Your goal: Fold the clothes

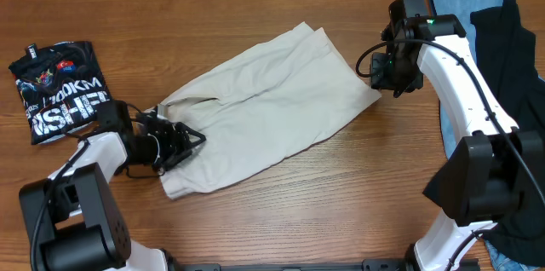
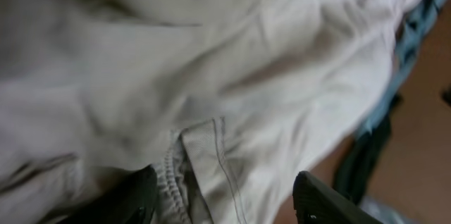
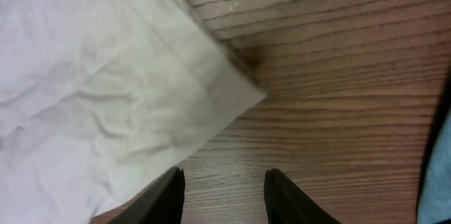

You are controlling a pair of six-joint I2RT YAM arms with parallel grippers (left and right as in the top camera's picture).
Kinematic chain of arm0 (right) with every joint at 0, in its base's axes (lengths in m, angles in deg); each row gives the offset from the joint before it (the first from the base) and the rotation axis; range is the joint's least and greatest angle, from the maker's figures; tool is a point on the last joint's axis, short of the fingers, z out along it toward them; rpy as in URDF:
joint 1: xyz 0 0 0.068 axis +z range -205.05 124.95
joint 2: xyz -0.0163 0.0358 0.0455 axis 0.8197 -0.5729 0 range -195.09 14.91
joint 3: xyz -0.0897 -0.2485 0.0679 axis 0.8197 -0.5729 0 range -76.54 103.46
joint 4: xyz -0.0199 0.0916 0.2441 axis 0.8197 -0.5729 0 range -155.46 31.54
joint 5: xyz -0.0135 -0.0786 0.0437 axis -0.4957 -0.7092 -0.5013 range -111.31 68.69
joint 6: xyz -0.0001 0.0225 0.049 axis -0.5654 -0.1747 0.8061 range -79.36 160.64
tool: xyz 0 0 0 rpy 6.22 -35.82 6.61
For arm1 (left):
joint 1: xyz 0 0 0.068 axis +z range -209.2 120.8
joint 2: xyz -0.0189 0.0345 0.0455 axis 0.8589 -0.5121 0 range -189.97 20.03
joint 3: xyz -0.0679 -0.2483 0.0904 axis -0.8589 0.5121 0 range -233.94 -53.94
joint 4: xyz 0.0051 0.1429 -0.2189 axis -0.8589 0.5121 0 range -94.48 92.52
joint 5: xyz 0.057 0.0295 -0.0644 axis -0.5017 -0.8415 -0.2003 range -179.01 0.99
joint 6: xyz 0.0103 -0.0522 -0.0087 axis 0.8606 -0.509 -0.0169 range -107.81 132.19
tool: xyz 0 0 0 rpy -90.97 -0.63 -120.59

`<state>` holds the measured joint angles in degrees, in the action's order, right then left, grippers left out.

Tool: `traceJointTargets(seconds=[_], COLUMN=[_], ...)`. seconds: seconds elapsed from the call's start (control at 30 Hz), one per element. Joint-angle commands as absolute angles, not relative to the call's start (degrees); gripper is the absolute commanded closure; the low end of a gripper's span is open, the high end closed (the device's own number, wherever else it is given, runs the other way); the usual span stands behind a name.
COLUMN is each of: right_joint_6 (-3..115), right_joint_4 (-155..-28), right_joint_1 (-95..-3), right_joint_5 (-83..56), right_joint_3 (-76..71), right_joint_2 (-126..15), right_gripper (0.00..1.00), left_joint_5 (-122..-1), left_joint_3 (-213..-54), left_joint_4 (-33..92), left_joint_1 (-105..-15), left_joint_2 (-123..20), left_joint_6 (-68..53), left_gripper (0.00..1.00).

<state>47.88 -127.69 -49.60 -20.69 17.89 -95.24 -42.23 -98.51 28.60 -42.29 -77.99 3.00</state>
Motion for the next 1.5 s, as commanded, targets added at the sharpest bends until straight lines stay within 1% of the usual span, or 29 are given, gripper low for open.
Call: traceJointTargets(seconds=[0.0, 0.2, 0.33, 0.57, 0.77, 0.83, 1.0, 1.07, 1.17, 1.27, 1.33, 1.4, 1.43, 1.47], right_joint_6=[47.71, 46.57, 46.44, 46.44, 46.42, 46.42, 46.42, 46.42, 46.42, 46.42, 46.42, 46.42, 46.42, 46.42], right_joint_4=[-127.60, -127.58, -127.58, -127.58, -127.56, -127.58, -127.56, -127.60, -127.80, -127.80, -127.80, -127.80, -127.78, -127.78], right_joint_1=[-49.55, -49.55, -49.66, -49.66, -49.66, -49.66, -49.66, -49.66, -49.66, -49.66, -49.66, -49.66, -49.66, -49.66], right_joint_5=[-21.28, -21.30, -21.28, -21.28, -21.28, -21.28, -21.28, -21.28, -21.28, -21.28, -21.28, -21.28, -21.28, -21.28], right_joint_3=[17.76, 17.74, 17.76, 17.76, 17.76, 17.76, 17.76, 17.76, 17.74, 17.76, 17.76, 17.76, 17.76, 17.76], right_joint_2=[-95.48, -95.48, -95.48, -95.48, -95.48, -95.48, -95.48, -95.48, -95.48, -95.48, -95.48, -95.48, -95.48, -95.48], right_gripper=[0.59, 0.60, 0.59, 0.60, 0.60, 0.60, 0.60, 0.60, 0.60, 0.60, 0.60, 0.60, 0.60, 0.60], left_joint_5=[-33.05, -37.09, -36.83, -36.46, -36.70, -38.54, -43.78, -44.04, -46.64, -49.42, -49.59, -48.17, -46.49, -45.31], left_joint_3=[-97.09, -97.66, -97.66, -95.96, -89.42, -86.56, -80.39, -80.15, -80.15, -80.15, -80.15, -80.37, -80.99, -81.92], left_joint_4=[34.63, 39.18, 42.26, 53.93, 51.48, 48.66, 37.39, 36.23, 36.16, 35.31, 34.59, 33.60, 33.41, 33.45], left_joint_1=[-43.47, -43.47, -43.49, -43.95, -44.02, -44.02, -43.98, -43.95, -43.98, -43.95, -43.95, -43.95, -43.95, -43.89], left_joint_2=[-78.30, -67.87, -62.28, -61.23, -61.25, -61.25, -61.29, -61.29, -61.29, -61.29, -61.29, -61.27, -61.27, -61.27], left_joint_6=[11.33, 16.24, 20.46, 29.75, 30.17, 28.16, 17.80, 14.71, 6.17, 5.47, 5.56, 6.65, 8.55, 9.27], left_gripper=[0.31, 0.30, 0.28, 0.28, 0.27, 0.27, 0.24, 0.24, 0.22, 0.16, 0.15, 0.18, 0.21, 0.22])
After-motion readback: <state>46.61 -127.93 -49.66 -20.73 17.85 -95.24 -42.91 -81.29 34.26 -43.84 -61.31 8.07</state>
